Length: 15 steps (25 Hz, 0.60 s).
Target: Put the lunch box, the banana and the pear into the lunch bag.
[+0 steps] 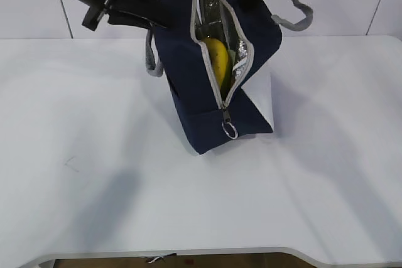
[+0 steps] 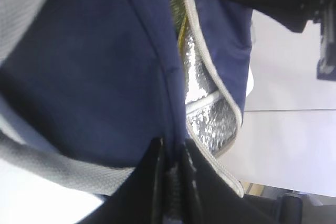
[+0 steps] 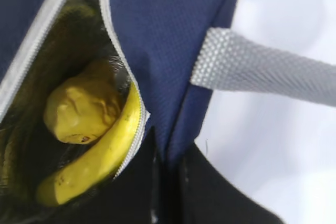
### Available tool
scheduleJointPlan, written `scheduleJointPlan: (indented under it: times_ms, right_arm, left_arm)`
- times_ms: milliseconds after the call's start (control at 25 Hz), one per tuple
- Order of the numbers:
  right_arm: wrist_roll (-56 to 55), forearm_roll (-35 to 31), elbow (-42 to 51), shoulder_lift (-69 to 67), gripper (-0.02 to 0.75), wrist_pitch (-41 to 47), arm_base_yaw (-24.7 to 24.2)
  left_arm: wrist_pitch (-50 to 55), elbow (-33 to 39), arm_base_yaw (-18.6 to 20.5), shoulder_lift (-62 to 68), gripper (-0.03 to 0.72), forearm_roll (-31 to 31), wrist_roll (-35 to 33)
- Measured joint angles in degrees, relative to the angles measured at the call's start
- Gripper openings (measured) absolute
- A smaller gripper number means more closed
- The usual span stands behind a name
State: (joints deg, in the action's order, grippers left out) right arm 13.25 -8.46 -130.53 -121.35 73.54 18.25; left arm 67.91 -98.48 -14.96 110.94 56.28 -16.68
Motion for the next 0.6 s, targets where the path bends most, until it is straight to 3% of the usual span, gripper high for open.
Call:
scheduleJointPlan:
  times_ms: [440,600]
  right_arm:
    - [-1.58,0.17,4.35,-0.1,0.032,-0.45,0.0]
    - [-2.02,-0.46,4.35,-0.56,0.119,-0.57,0.0]
  left_arm:
    - [-1.42,0.0,-0.47,2.32,0.027,-0.71,-0.13]
    - [-1.68,0.0,-1.36,3.33,0.028,-0.82,-0.21]
